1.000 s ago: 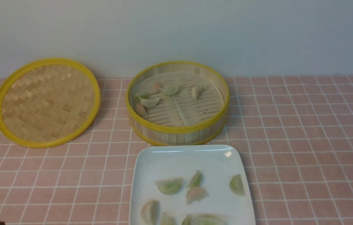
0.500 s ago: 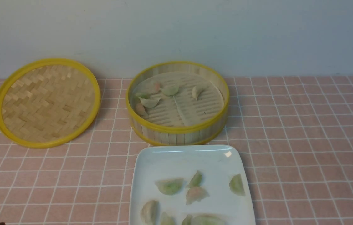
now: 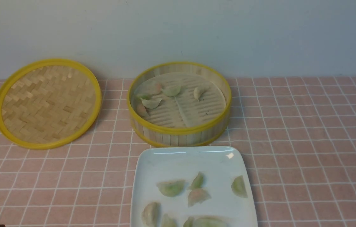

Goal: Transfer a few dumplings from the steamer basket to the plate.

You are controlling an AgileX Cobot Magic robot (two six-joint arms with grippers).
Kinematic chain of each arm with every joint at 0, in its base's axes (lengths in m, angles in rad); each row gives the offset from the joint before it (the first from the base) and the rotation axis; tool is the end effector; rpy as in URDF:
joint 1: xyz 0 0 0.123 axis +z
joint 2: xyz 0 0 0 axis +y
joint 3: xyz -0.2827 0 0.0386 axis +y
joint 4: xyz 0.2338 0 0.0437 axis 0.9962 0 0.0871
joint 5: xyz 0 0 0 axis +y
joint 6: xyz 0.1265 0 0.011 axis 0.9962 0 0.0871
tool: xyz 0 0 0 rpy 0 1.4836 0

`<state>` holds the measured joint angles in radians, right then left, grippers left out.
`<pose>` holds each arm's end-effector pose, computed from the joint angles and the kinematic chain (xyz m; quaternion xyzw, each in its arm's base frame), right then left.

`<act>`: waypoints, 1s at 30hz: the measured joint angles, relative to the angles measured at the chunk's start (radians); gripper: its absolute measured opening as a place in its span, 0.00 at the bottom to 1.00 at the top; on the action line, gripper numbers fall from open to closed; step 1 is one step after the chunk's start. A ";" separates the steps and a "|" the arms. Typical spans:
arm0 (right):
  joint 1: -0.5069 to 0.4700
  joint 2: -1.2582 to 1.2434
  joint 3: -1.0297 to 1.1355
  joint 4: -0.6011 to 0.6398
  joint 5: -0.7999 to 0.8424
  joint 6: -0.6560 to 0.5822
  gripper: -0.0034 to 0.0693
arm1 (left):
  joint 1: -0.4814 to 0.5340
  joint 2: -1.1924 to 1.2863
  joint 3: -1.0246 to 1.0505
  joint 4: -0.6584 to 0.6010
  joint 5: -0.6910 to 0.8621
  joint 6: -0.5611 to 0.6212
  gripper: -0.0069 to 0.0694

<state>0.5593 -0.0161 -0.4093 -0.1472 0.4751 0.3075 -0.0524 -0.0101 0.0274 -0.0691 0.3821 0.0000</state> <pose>0.0369 0.0131 0.2986 -0.1078 0.6837 0.2377 0.6815 0.0720 -0.0071 0.1594 0.0028 0.8082 -0.0447 0.5873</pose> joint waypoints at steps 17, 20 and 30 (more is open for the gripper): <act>-0.303 0.000 0.113 0.170 -0.023 -0.253 0.03 | 0.000 0.000 0.000 -0.001 0.000 -0.007 0.08; -0.413 0.000 0.181 0.161 -0.022 -0.253 0.03 | 0.000 0.000 0.000 -0.001 0.000 -0.007 0.08; -0.531 0.000 0.424 0.147 -0.050 -0.253 0.03 | 0.000 0.000 0.000 -0.003 0.001 -0.007 0.08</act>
<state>0.0283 -0.0161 0.0146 0.0000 0.4249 0.0541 -0.0524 -0.0101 0.0274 -0.0717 0.3833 -0.0069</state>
